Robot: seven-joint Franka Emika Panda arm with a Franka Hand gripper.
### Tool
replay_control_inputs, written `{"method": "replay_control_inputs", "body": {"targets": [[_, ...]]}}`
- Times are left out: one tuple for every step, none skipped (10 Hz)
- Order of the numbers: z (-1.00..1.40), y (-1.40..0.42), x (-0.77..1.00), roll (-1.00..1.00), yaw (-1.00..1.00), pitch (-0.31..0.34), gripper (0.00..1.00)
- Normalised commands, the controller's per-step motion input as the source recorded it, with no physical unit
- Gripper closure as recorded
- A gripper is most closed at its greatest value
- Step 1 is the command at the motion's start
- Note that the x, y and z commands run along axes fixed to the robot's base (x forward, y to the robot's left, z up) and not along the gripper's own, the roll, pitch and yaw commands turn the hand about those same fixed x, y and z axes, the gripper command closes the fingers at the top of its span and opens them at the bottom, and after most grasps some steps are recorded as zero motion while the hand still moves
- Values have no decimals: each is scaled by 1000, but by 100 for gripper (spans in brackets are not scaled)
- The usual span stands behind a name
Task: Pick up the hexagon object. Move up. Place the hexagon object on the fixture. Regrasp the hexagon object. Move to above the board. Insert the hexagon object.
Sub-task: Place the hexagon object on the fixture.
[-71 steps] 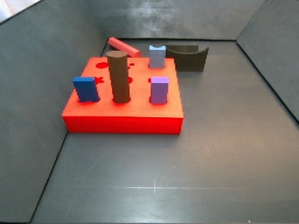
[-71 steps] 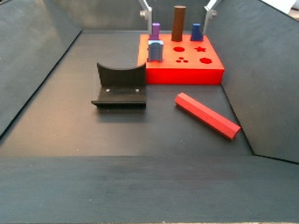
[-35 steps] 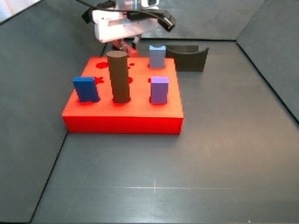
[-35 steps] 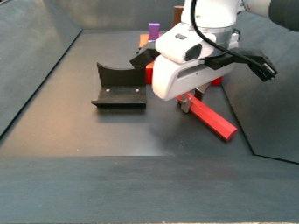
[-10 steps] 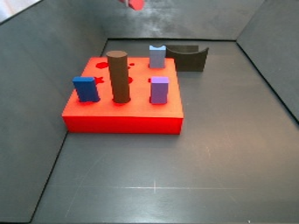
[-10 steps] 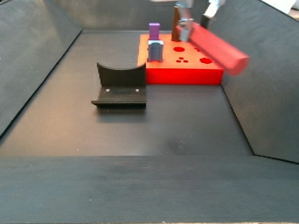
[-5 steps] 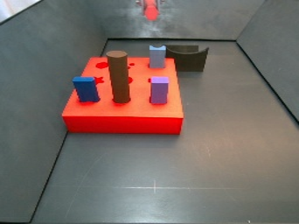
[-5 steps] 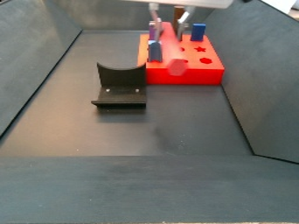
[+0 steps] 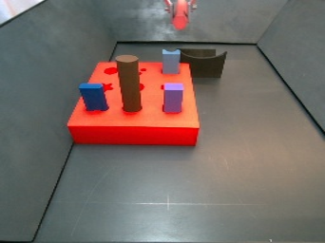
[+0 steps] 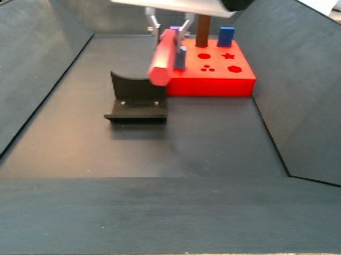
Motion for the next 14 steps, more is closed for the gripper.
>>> {"method": "replay_control_inputs", "body": {"targets": [[-108,-103,1000,126,-57,67,100],[632,-519,784,-1000,121,128,100],[634,-443,614,-1000,124,137,100],[477,-222,471,-1000,110,146,100],[197,-63,277,-1000,91,152,100],[53,-27,174,-1000,80,151,100],[28,-5,99,-1000,69,158,100],[38,18,55,-1000,53,167,100],[9,29,59,-1000,39,174,100],[-10,32,76,-1000,23,182,100],[-20,39,90,-1000,-1,196,100],[-24,41,96,-1000,-19,206,100],[-21,41,91,-1000,-42,214,100],[-17,43,86,-1000,-67,221,100]]}}
